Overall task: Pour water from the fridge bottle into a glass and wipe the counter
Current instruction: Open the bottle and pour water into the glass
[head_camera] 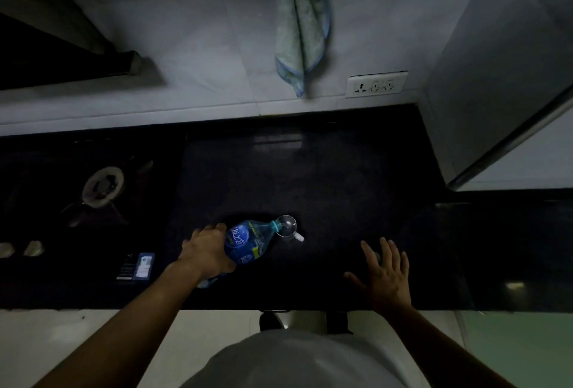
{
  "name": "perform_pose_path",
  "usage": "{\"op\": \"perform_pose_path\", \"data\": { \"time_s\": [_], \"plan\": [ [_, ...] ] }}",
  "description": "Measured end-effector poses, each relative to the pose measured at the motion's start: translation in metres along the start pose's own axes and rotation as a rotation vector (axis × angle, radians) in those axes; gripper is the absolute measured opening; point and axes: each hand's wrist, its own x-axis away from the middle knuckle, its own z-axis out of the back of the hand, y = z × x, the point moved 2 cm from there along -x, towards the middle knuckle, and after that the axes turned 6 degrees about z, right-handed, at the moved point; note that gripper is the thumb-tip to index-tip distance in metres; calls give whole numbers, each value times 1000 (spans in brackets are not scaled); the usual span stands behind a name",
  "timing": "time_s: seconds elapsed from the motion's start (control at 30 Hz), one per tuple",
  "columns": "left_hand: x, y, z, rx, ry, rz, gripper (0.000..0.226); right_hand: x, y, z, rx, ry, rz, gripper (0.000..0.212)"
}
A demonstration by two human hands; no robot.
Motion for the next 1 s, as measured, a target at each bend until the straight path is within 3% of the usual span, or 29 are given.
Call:
{"op": "perform_pose_path", "data": {
  "time_s": [1.0],
  "plan": [
    [-4, -3, -5, 21, 9, 14, 94, 1, 4, -1, -2, -14, 10, 92]
  ]
}}
